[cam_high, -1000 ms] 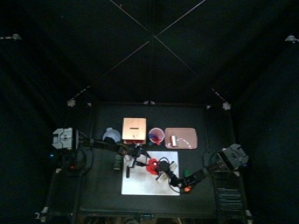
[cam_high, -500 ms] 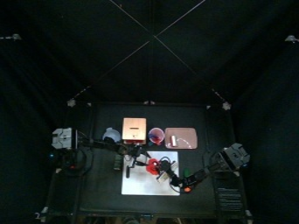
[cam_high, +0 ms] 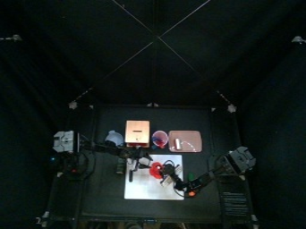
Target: Remove excess
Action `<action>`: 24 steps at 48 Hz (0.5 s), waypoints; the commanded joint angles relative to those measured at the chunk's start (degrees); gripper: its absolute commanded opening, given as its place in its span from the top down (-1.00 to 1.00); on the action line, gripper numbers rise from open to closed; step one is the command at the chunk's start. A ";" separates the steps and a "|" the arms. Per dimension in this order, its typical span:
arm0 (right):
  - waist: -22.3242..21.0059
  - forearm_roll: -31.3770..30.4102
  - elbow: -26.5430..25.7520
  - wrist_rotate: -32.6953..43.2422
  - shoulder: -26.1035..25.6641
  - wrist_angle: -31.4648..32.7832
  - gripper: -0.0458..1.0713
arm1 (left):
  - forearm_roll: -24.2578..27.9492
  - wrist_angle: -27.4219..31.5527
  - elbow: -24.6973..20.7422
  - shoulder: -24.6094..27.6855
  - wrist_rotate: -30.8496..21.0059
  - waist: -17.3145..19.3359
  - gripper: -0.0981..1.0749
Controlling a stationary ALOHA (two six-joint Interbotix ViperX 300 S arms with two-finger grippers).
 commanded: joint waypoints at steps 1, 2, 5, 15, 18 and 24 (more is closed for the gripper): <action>-0.35 -0.35 -0.53 0.00 -2.11 -0.97 -0.57 | -0.70 -0.18 -0.53 0.09 -0.09 -0.44 -0.63; -0.35 -0.35 -0.53 0.00 -2.02 -1.41 -0.57 | -0.88 -0.18 -0.62 0.26 0.00 -0.44 -0.63; -0.35 -0.53 -0.44 -0.09 -2.11 -2.72 -0.57 | -1.49 -0.09 -0.79 0.79 -0.09 -0.53 -0.63; -1.58 -1.58 0.09 -0.09 -2.11 -6.33 -0.57 | -3.96 0.62 -1.05 1.58 0.00 -0.88 -0.63; -1.93 -1.58 0.35 -0.18 -2.46 -6.86 -0.57 | -4.22 0.70 -0.97 1.58 0.00 -1.23 -0.63; -2.29 -1.93 0.79 -0.09 -2.72 -7.82 -0.57 | -4.31 0.70 -0.97 1.67 -0.09 -1.49 -0.63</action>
